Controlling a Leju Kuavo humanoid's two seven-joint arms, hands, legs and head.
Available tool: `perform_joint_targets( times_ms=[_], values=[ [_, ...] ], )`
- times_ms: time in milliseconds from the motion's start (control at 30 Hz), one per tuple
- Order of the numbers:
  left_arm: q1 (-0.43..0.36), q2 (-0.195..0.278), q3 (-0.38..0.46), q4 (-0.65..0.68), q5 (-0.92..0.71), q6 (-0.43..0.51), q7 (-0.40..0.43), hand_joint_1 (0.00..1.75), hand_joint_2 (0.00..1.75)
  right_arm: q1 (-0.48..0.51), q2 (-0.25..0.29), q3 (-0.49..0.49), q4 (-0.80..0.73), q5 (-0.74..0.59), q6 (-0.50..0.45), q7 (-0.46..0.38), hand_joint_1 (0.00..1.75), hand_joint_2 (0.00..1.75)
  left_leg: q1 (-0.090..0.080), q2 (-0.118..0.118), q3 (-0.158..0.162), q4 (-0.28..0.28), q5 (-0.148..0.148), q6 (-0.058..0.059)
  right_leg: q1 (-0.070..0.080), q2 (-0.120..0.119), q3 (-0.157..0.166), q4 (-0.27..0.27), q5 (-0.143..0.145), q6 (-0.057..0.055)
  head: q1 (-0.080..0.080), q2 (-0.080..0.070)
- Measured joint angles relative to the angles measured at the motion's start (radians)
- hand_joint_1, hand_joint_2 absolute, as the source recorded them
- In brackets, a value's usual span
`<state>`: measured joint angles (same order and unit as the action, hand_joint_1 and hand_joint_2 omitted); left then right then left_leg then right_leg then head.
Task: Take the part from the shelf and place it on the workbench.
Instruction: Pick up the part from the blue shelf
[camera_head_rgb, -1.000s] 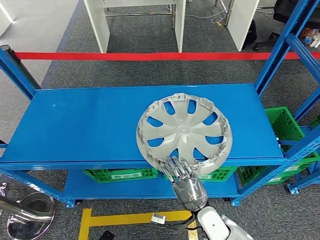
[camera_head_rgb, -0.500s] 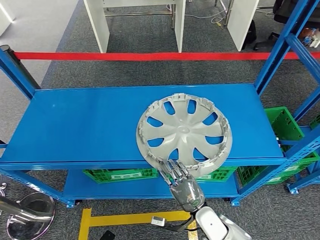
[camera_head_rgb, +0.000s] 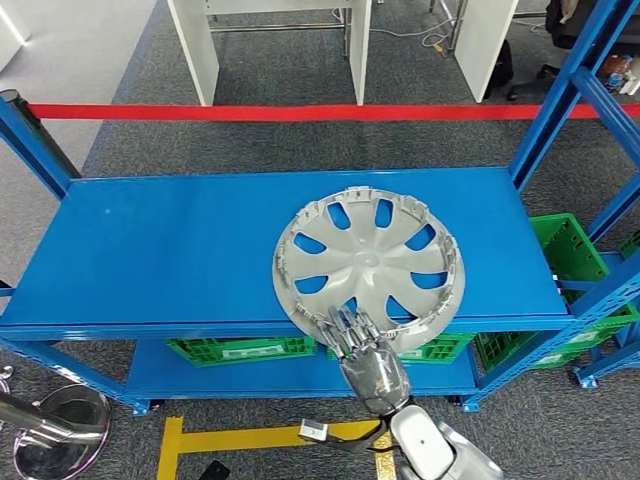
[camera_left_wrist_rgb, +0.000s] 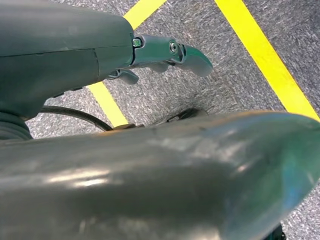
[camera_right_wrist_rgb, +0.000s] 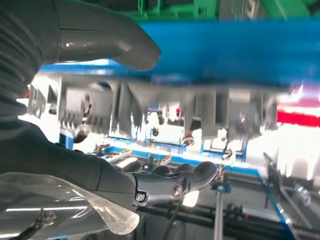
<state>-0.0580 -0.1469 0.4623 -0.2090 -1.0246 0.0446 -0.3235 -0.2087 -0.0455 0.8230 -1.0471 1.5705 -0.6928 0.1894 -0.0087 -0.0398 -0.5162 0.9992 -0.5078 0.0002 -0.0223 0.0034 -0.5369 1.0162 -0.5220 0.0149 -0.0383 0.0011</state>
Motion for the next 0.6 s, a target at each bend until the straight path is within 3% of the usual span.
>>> perform_joint_targets(
  times_ms=[233, 600],
  values=[
    [0.001, 0.001, 0.0, 0.0, 0.001, 0.002, 0.0, 0.0, 0.0, -0.002, -0.015, 0.042, -0.095, 0.0, 0.0, 0.051, 0.0, 1.75, 0.0, 0.0, 0.0, 0.0, 0.0, 0.0, 0.0, 0.0, 0.0, 0.0, 0.0, 0.0, 0.0, 0.0],
    [0.001, 0.003, 0.001, 0.0, -0.002, 0.004, -0.003, 0.0, 0.0, -0.012, -0.022, 0.076, -0.108, 0.0, 0.0, 0.033, 0.0, 1.75, 0.0, 0.0, 0.0, 0.0, 0.0, 0.0, 0.0, 0.0, 0.0, 0.0, 0.0, 0.0, 0.0, 0.0]
  ],
)
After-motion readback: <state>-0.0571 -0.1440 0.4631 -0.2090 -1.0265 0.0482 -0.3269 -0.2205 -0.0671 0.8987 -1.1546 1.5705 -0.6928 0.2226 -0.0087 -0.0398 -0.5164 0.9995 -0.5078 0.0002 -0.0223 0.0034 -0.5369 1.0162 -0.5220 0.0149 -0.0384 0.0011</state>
